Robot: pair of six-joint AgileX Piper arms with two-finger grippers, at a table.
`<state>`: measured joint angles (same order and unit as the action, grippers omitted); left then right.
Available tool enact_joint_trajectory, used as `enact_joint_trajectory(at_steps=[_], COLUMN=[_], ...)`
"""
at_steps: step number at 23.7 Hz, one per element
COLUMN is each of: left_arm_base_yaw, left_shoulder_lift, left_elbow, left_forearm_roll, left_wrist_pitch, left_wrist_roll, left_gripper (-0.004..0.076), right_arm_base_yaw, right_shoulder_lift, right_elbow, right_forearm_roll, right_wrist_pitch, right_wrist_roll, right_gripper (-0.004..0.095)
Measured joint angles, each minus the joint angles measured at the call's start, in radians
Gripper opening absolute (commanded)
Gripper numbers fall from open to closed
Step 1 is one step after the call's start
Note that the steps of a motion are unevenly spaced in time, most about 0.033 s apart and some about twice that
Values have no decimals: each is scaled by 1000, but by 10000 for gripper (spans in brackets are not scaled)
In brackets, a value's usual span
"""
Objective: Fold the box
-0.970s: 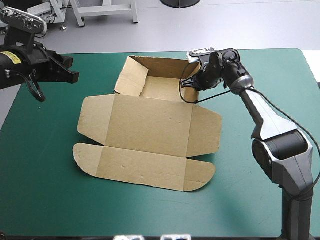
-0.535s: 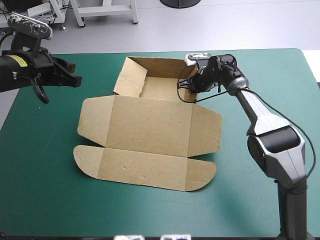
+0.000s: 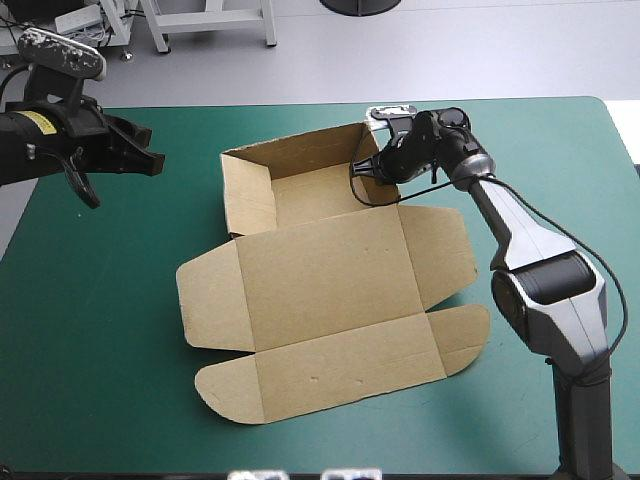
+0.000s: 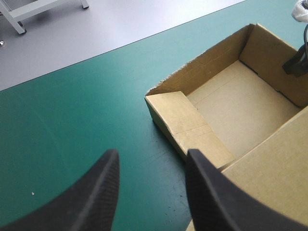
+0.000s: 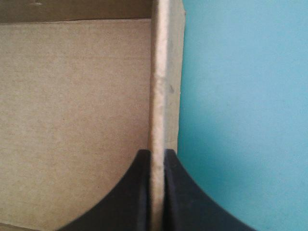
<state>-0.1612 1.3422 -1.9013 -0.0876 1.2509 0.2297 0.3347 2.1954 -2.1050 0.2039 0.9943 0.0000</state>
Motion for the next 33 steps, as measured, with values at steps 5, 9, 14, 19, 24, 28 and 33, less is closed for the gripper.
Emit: enact_joint_trajectory(at_steps=[5,9,14,19,24,28,33], left_arm_base_yaw=[0,0,0,0,0,0,0], left_shoulder_lift=[-33,-104,-248,-410,-471,-474,-474], left_elbow=[0,43,306,525,595,600,600], left_forearm_roll=[5,11,59,88,105,112,112], left_wrist_pitch=[0,0,0,-6,-17,-38,-72], left_wrist_roll=[0,0,0,0,0,0,0], left_gripper=[318,318,293,261,261,261,261], right_arm_base_yaw=[-53,-188,-372,-470,-530,-548,-564], right_shoulder_lift=[-18,-53,-123,-132,-132,-132,-132], right_elbow=[-149,-352,-390,-337,-155,-29,138], right_forearm_roll=[-24,-121,-172,-244,-273,-286,-292], right_wrist_pitch=[84,239,250,250,250,247,226], right_wrist_roll=[0,7,21,25,28,31,45], right_gripper=[-23,-23,-23,-24,-23,-24,-24])
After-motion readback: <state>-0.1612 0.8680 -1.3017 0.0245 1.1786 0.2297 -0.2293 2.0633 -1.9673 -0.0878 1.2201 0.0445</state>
